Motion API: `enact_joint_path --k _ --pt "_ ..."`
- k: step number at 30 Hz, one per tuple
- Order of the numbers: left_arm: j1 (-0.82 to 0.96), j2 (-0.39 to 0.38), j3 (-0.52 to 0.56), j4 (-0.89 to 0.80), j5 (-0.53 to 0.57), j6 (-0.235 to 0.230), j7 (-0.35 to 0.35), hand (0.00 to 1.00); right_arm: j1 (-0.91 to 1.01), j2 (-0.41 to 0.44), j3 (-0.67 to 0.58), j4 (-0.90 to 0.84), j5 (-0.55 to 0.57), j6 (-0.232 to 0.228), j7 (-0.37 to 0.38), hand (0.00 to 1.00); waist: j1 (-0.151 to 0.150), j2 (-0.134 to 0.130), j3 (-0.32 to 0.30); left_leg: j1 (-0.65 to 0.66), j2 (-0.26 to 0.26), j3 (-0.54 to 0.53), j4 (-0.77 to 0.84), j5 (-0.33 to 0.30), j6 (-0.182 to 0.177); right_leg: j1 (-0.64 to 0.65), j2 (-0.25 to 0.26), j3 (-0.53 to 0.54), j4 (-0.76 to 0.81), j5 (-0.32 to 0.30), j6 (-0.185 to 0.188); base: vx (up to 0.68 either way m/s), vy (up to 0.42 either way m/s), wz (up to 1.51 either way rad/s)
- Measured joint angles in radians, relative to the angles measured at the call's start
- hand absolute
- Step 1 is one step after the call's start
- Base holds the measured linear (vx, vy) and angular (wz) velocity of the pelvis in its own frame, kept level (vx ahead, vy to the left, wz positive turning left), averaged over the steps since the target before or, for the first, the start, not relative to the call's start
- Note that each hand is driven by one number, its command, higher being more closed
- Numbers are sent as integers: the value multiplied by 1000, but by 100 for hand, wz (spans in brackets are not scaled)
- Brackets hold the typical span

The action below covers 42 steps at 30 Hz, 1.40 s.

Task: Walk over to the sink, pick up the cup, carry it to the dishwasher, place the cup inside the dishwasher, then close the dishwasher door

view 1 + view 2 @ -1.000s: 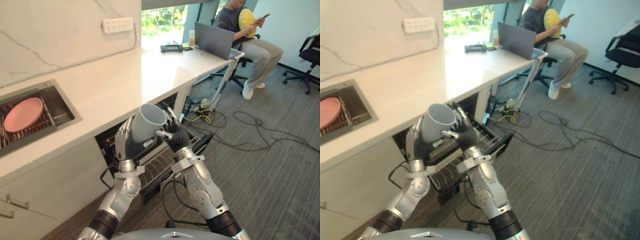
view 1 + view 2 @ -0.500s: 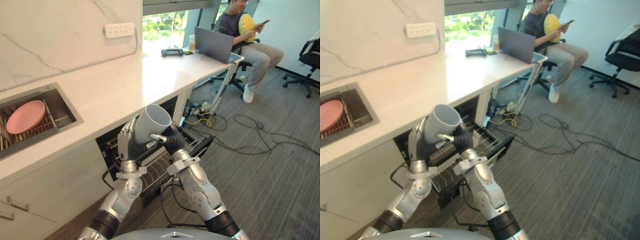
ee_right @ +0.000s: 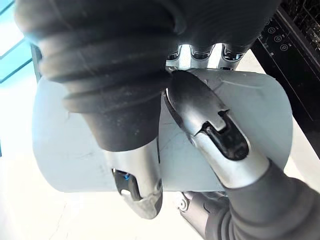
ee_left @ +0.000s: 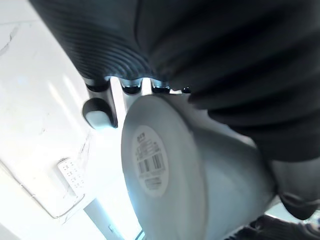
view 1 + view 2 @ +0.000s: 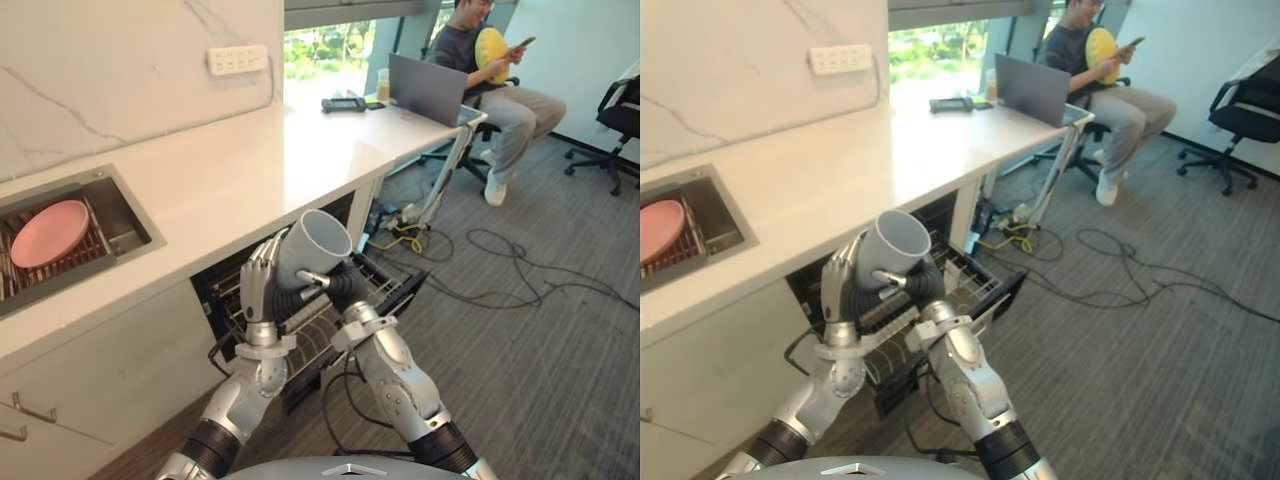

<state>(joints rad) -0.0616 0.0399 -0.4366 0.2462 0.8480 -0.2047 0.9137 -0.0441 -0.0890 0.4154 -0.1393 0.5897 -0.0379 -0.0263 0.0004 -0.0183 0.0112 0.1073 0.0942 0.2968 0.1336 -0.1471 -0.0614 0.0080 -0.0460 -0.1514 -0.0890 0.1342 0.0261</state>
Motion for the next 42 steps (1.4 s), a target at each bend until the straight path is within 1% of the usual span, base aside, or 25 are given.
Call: enact_joint_path --k 7,10,12,14,16,17,19,21,22,23,24,25,27,28,30,32,33,35,36,37,38,39,40,42 --pt "0 1 -2 1 0 0 1 100 0 0 3 0 -10 -8 -6 100 0 -2 -2 0 0 -2 0 1 0 1 0 -1 0 0 0 0 0 0" --pt "0 8 -6 1 0 -1 14 100 0 0 4 0 -39 -26 -7 100 0 -3 -3 -1 0 -4 0 1 -1 1 0 -3 0 -1 2 0 0 0" --pt "0 21 -7 2 -1 -18 27 100 0 0 8 -2 -90 -52 -9 100 0 -3 -4 -4 -1 -10 0 3 -1 1 -1 -8 0 -2 1 0 0 6" --pt "4 25 -6 2 -4 -29 39 100 0 0 13 -2 -111 -66 -11 100 -1 -6 -8 -7 -2 -21 -4 6 -1 2 -1 -19 0 -5 2 0 -2 16" --pt "13 30 -6 2 -16 -41 42 100 0 0 16 -2 -127 -68 -20 100 1 -10 -19 -6 -2 -27 -15 13 -2 2 -2 -26 0 -8 2 1 -6 13" --pt "19 34 -6 2 -25 -46 43 0 0 0 17 -2 -128 -68 -24 100 5 -10 -20 -6 -1 -30 -15 13 -2 3 -1 -29 0 -9 1 0 -2 9" --pt "42 38 -6 2 -41 -60 40 0 -5 3 17 -3 -136 -74 -37 100 5 -9 -21 -6 -2 -35 -15 13 -2 6 -1 -34 0 -9 1 -4 1 7" --pt "104 39 5 2 -50 -82 41 0 -18 4 -29 -12 -147 -106 -50 100 3 -9 -21 -7 -2 -42 -16 13 -2 9 -1 -42 0 -13 4 -6 2 9" --pt "120 39 9 2 -52 -85 41 0 -21 3 -53 -14 -145 -114 -49 100 3 -9 -21 -7 -2 -46 -16 13 -2 12 -2 -47 0 -15 5 -4 0 17" --pt "147 38 38 1 -53 -96 43 0 -21 2 -113 -23 -138 -126 -49 100 5 -9 -21 -7 -2 -54 -16 14 -2 17 -2 -54 0 -18 7 -4 2 14" --pt "158 38 59 0 -60 -101 46 0 -22 1 -142 -25 -122 -135 -49 100 10 -9 -21 -7 -2 -55 -16 14 -2 17 -2 -55 0 -19 7 -7 6 11" --pt "172 37 111 -6 -63 -106 59 0 -22 0 -196 -30 -101 -145 -49 100 16 -8 -20 -7 -2 -55 -16 14 -3 17 -2 -56 0 -20 7 -8 9 3" --pt "183 40 212 -42 -87 -111 83 0 -20 -2 -262 -31 -64 -158 -49 100 14 -7 -19 -10 -1 -63 -16 14 -3 19 -4 -65 0 -22 6 -9 7 9" --pt "183 40 223 -45 -89 -112 86 0 -19 -2 -268 -31 -64 -159 -49 100 13 -7 -19 -12 -1 -66 -16 14 -3 19 -4 -67 0 -23 6 -5 -2 18" --pt "188 39 296 -70 -119 -127 89 0 -14 -2 -311 -28 -64 -158 -45 100 12 -6 -17 -19 0 -78 -17 16 -5 19 -6 -88 0 -27 4 2 -1 15" --pt "209 31 357 -73 -137 -132 86 0 -12 2 -321 -11 -67 -156 -38 100 13 -5 -16 -20 3 -82 -19 17 -6 21 -5 -100 0 -29 2 22 -3 10" --pt "228 28 402 -71 -173 -133 82 0 -6 -2 -326 19 -72 -142 -28 100 17 -6 -14 -20 4 -89 -23 18 -8 23 -6 -112 0 -31 -1 33 -7 14" --pt "252 29 447 -58 -219 -133 67 0 6 -1 -339 57 -89 -123 -11 100 23 -8 -12 -21 3 -100 -33 23 -10 23 -6 -124 0 -33 -2 36 -6 18" --pt "271 28 478 -32 -271 -133 36 0 9 -3 -349 97 -94 -102 -3 100 29 -9 -9 -24 3 -109 -35 25 -11 25 -7 -140 0 -37 -1 27 -4 20" --pt "282 28 488 -15 -304 -133 14 0 9 -4 -351 118 -102 -92 -3 100 34 -10 -8 -25 3 -112 -36 25 -11 25 -7 -144 0 -38 0 35 1 28" --pt "300 29 499 36 -381 -133 -51 0 9 -9 -353 164 -126 -82 -2 100 40 -11 -3 -30 4 -130 -42 31 -8 28 -13 -170 0 -41 3 31 5 52" --pt "313 32 494 108 -479 -132 -147 0 4 -25 -356 222 -128 -66 4 100 40 -13 4 -39 -1 -159 -56 43 -7 31 -21 -207 0 -41 15 34 8 62" --pt "312 32 493 151 -520 -129 -189 0 -7 -33 -358 267 -128 -59 6 100 45 -15 10 -40 -4 -169 -66 51 -7 32 -24 -220 -1 -41 16 17 15 65" --pt "317 36 473 307 -668 -119 -332 0 -89 -59 -367 493 -166 -39 8 100 66 -20 41 -53 -15 -213 -103 82 -5 28 -34 -263 -1 -41 21 9 17 56"
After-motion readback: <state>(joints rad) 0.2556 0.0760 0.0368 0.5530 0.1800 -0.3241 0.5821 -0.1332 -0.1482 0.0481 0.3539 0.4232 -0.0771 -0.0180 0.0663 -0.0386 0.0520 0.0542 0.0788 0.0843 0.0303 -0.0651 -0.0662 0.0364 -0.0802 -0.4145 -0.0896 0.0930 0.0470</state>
